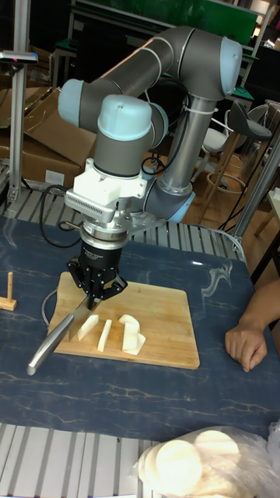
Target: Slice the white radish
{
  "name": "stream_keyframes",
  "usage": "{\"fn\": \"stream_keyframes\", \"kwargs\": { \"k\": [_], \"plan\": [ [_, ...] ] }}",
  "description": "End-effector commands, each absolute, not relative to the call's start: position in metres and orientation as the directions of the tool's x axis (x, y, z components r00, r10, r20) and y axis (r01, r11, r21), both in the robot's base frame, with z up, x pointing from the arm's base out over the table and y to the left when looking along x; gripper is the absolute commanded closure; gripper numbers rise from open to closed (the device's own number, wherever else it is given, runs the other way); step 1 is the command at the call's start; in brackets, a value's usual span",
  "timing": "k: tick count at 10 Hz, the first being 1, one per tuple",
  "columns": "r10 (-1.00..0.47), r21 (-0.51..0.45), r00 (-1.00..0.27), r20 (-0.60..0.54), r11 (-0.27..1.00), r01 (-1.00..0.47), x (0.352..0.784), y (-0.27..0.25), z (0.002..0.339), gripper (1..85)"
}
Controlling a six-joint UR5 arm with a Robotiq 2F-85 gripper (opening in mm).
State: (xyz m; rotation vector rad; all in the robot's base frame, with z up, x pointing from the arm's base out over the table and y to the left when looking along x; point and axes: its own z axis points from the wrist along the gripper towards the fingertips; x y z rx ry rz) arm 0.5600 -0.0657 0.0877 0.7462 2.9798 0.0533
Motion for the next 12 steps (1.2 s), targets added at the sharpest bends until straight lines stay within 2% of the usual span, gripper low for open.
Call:
{"fn": "stream_keyframes", "kwargs": {
  "k": [1, 12],
  "plan": [
    [0.489, 0.048, -0.869, -0.073, 0.872, 0.487, 0.5610, -0.0655, 0.0845, 84.7],
    [0.492, 0.036, -0.866, -0.086, 0.870, 0.491, 0.5611, -0.0634, 0.0783, 84.7]
  ]
}}
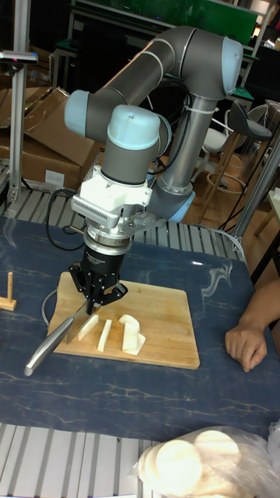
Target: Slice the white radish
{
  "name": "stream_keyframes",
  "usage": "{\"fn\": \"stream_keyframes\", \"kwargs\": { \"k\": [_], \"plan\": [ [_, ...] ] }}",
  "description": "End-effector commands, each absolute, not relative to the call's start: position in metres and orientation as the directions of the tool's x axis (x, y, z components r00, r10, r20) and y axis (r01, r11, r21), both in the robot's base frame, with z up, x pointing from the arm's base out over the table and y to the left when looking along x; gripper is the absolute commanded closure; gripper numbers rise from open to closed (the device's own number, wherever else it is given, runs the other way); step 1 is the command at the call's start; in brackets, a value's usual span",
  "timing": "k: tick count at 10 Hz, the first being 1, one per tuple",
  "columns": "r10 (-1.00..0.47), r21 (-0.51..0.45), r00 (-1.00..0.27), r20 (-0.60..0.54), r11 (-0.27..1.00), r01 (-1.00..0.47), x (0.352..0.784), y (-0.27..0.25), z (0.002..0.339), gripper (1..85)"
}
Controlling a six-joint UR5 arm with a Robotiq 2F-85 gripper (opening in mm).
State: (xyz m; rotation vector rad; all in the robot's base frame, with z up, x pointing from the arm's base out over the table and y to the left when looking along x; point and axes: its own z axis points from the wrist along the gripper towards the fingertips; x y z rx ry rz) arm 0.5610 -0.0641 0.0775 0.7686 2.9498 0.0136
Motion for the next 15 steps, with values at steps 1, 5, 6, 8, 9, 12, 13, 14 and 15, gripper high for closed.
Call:
{"fn": "stream_keyframes", "kwargs": {
  "k": [1, 5, 6, 8, 9, 12, 13, 14, 15],
  "plan": [
    [0.492, 0.032, -0.867, -0.083, 0.871, 0.491, 0.5602, -0.0637, 0.0790, 84.7],
    [0.493, 0.029, -0.866, -0.090, 0.870, 0.492, 0.5604, -0.0633, 0.0779, 84.7],
    [0.494, 0.030, -0.865, -0.090, 0.869, 0.493, 0.5600, -0.0626, 0.0771, 84.7],
    [0.487, 0.018, -0.869, -0.091, 0.873, 0.487, 0.5580, -0.0652, 0.0762, 84.7],
    [0.486, 0.018, -0.869, -0.092, 0.873, 0.487, 0.5579, -0.0643, 0.0756, 84.7],
    [0.484, 0.010, -0.870, -0.096, 0.874, 0.486, 0.5566, -0.0659, 0.0749, 84.7],
    [0.484, 0.011, -0.869, -0.098, 0.874, 0.486, 0.5568, -0.0653, 0.0745, 84.7],
    [0.484, 0.009, -0.869, -0.103, 0.874, 0.485, 0.5573, -0.0658, 0.0737, 84.7],
    [0.483, 0.011, -0.869, -0.110, 0.874, 0.485, 0.5593, -0.0657, 0.0722, 84.7]
  ]
}}
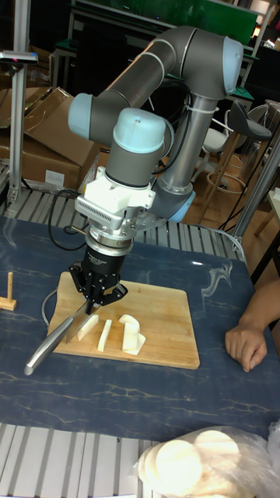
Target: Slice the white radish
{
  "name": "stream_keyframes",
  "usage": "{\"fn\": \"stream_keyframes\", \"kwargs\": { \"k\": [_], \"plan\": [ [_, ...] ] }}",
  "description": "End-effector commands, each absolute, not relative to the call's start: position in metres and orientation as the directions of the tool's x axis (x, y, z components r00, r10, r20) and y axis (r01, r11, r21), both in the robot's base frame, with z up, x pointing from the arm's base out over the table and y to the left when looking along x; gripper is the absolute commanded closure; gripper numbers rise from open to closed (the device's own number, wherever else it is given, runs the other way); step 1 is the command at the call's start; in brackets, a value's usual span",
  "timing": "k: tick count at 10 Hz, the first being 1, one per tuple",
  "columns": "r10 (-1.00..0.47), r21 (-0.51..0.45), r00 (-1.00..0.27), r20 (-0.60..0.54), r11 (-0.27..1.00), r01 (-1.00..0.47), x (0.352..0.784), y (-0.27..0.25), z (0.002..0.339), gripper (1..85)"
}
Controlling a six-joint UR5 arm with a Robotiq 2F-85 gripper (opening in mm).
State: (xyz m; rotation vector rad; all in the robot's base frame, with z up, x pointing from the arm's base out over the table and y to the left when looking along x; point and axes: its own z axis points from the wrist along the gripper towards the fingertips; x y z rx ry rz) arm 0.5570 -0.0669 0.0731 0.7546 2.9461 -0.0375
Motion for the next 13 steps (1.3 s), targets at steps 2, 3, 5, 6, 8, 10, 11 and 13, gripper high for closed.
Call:
{"fn": "stream_keyframes", "kwargs": {
  "k": [2, 3, 5, 6, 8, 10, 11, 13],
  "plan": [
    [0.483, 0.010, -0.867, -0.123, 0.874, 0.486, 0.562, -0.067, 0.069, 84.7],
    [0.485, 0.014, -0.865, -0.130, 0.873, 0.488, 0.564, -0.066, 0.067, 84.7],
    [0.485, 0.020, -0.863, -0.142, 0.873, 0.487, 0.567, -0.064, 0.063, 84.7],
    [0.484, 0.024, -0.862, -0.154, 0.874, 0.486, 0.569, -0.064, 0.061, 84.7],
    [0.483, 0.036, -0.859, -0.170, 0.874, 0.484, 0.572, -0.064, 0.058, 84.7],
    [0.483, 0.049, -0.855, -0.189, 0.874, 0.483, 0.577, -0.063, 0.054, 84.7],
    [0.483, 0.053, -0.853, -0.196, 0.874, 0.483, 0.578, -0.063, 0.053, 84.7],
    [0.481, 0.058, -0.852, -0.206, 0.875, 0.480, 0.580, -0.063, 0.051, 84.7]
  ]
}}
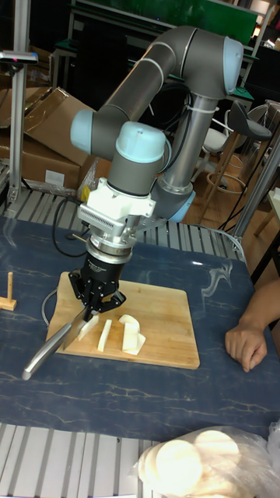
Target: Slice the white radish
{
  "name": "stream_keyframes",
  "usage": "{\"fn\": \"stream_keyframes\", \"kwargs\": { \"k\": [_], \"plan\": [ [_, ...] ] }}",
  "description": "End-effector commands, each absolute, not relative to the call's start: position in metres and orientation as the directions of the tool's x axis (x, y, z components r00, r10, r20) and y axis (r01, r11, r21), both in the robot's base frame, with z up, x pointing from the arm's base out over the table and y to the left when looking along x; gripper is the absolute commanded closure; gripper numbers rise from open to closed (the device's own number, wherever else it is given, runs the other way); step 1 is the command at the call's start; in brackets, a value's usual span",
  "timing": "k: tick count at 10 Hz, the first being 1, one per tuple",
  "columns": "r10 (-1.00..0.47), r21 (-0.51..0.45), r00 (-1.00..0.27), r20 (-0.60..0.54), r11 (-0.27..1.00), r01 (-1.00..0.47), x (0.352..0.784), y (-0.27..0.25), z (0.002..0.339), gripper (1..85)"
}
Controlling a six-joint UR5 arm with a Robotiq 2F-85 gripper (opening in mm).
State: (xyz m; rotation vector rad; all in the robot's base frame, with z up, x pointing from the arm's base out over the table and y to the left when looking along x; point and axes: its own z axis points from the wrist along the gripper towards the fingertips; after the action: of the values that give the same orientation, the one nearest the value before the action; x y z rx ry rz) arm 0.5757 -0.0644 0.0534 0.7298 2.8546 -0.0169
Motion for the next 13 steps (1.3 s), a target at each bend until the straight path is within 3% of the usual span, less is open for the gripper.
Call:
{"fn": "stream_keyframes", "kwargs": {
  "k": [1, 5, 7, 13],
  "plan": [
    [0.479, 0.061, -0.852, -0.211, 0.876, 0.478, 0.581, -0.063, 0.050, 84.7],
    [0.470, 0.065, -0.851, -0.235, 0.881, 0.469, 0.584, -0.065, 0.047, 84.7],
    [0.462, 0.017, -0.852, -0.248, 0.881, 0.473, 0.582, -0.070, 0.050, 84.7],
    [0.411, -0.027, -0.895, -0.171, 0.906, 0.421, 0.564, -0.054, 0.080, 84.7]
  ]
}}
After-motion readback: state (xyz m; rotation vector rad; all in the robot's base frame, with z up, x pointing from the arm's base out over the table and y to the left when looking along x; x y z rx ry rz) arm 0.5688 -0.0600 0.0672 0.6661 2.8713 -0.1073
